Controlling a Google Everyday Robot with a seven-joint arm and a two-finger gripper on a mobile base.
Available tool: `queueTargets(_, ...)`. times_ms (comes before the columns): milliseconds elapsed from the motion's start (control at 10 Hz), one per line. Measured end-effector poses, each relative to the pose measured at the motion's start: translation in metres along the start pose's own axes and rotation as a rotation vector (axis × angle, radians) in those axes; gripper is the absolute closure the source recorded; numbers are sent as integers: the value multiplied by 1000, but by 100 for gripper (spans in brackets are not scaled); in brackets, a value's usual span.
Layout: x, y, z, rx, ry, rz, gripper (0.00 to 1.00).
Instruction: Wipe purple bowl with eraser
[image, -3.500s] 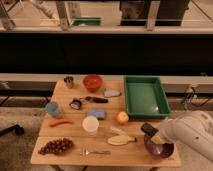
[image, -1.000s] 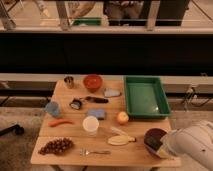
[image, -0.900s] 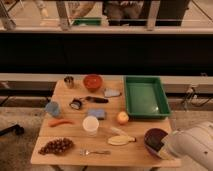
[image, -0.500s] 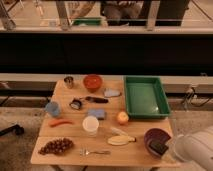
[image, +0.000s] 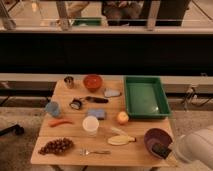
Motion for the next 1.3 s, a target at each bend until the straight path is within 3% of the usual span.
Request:
queueTargets(800, 32, -42, 16, -20, 29, 74, 100)
queueTargets(1300, 21, -65, 30, -24, 43, 70, 100)
